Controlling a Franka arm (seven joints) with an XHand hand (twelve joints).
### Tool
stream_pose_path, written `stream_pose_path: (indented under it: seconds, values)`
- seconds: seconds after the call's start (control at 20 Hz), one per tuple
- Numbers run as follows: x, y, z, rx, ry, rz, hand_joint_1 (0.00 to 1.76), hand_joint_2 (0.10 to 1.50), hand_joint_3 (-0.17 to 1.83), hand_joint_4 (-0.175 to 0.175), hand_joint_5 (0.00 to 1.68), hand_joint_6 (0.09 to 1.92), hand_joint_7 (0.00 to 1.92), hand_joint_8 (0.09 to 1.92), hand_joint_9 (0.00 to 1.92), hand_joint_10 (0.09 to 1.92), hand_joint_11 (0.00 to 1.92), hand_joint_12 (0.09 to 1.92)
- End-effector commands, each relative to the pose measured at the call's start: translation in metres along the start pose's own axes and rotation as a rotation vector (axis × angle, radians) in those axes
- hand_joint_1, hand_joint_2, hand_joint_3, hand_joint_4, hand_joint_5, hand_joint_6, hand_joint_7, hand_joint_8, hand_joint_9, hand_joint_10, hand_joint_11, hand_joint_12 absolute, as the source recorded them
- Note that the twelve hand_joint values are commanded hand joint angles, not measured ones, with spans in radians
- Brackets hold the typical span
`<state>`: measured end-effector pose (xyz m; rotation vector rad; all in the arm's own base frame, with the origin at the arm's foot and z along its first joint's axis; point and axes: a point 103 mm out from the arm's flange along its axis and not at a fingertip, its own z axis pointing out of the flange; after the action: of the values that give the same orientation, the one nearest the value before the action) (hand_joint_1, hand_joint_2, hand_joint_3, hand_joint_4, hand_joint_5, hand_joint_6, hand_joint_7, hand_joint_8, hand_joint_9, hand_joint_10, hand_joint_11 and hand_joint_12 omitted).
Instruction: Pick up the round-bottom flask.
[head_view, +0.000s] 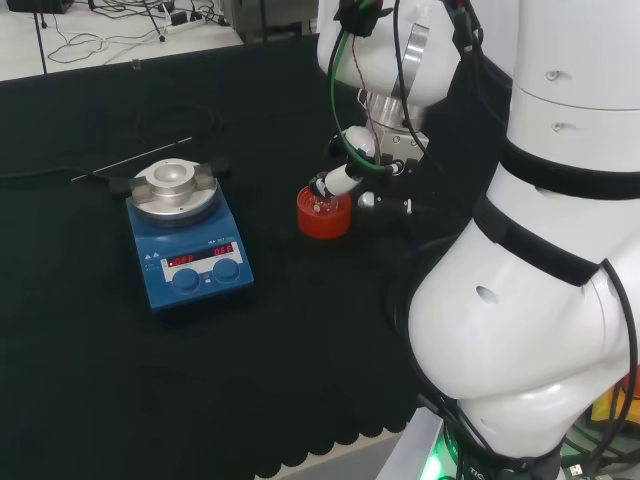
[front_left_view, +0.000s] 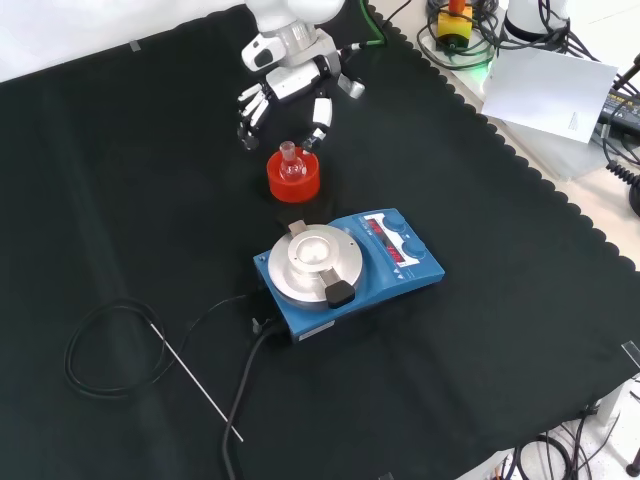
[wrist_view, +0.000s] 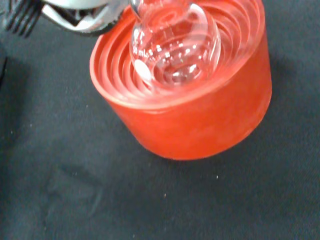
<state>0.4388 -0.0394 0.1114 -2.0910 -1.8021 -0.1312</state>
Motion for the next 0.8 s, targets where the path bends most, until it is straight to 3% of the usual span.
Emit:
stream_pose_path:
  seconds: [0.05,0.4,0.55,0.8]
  values:
    - [0.002,-0.002,0.0,-0.062,-0.003,-0.011,0.89,0.59,0.56,-0.015,0.6,0.32,0.22,0.69,0.41,0.68,0.02,1.47]
    - [0.0,0.001,0.007,-0.049,-0.003,-0.008,0.91,0.58,0.58,-0.015,0.62,0.49,0.17,0.71,0.39,0.71,0.04,1.45]
    - [0.017,0.001,0.014,-0.062,-0.026,-0.003,0.92,0.57,0.6,-0.015,0.6,0.56,0.17,0.71,0.39,0.71,0.05,1.45]
    - [0.002,0.008,0.007,-0.066,-0.016,-0.009,0.92,0.57,0.61,-0.016,0.61,0.6,0.16,0.71,0.4,0.71,0.07,1.45]
